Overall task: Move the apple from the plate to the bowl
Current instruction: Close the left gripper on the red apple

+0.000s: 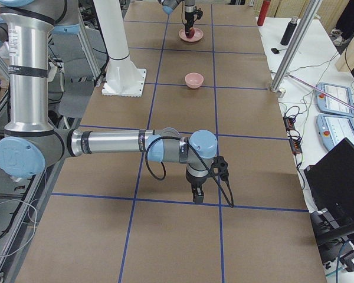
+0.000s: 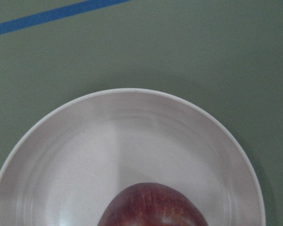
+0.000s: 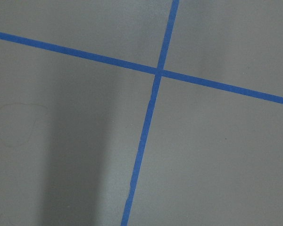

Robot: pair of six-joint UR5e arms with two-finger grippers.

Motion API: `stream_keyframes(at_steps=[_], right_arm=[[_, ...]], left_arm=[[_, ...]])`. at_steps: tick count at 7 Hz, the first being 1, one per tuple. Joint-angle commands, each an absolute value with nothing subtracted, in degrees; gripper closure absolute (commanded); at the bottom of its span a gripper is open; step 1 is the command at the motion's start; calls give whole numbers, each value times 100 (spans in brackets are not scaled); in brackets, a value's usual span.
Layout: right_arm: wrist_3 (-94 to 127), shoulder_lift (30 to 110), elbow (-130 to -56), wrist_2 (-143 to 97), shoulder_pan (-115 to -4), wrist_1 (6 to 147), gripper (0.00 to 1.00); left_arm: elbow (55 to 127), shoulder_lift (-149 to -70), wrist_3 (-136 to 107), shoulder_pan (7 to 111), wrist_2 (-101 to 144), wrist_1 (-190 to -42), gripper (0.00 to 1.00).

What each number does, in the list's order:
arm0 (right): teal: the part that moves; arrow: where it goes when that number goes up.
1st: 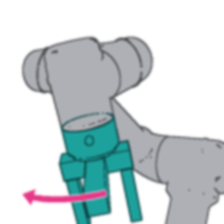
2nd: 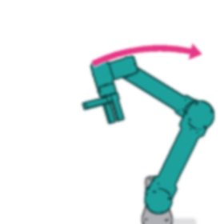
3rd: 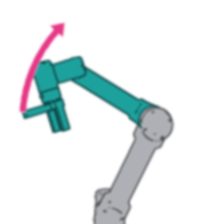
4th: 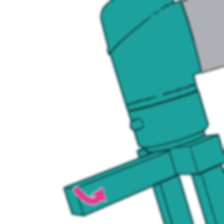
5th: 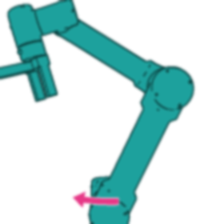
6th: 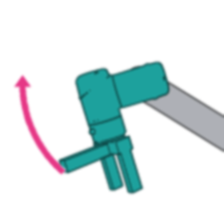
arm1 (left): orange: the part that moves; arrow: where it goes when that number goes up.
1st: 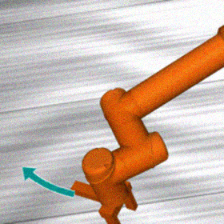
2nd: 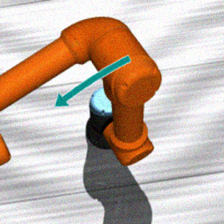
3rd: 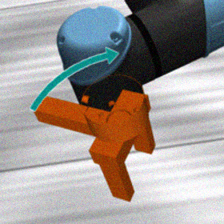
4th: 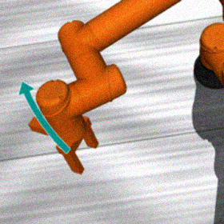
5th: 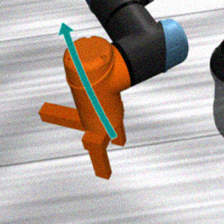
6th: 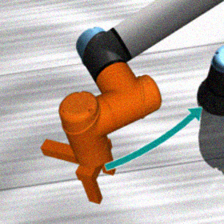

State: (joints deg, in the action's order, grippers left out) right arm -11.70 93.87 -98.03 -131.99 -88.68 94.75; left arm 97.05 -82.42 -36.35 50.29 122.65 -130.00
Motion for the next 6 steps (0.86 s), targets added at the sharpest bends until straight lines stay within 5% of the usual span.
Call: stream_keyframes(at_steps=[1, 2, 3, 4, 6], right_arm=[[-1178, 9387, -9791, -13192, -8868, 9475, 0], [-1178, 9387, -9791, -13201, -8868, 9475, 0], [-1178, 9387, -9791, -13201, -8868, 9475, 0], [-1169, 9387, -9791, -13201, -8868, 9475, 0], [-1178, 9422, -9791, -13210, -8868, 9475, 0]], left_arm=[[9668, -8279, -3630, 5010, 12261, -12999, 57], [9755, -8271, -3621, 5053, 12304, -12999, 89], [10147, -8227, -3621, 5097, 12557, -12860, 100], [10795, -8322, -3673, 5176, 12681, -11875, 100], [11766, -9720, -4109, 5081, 12221, -9066, 100]])
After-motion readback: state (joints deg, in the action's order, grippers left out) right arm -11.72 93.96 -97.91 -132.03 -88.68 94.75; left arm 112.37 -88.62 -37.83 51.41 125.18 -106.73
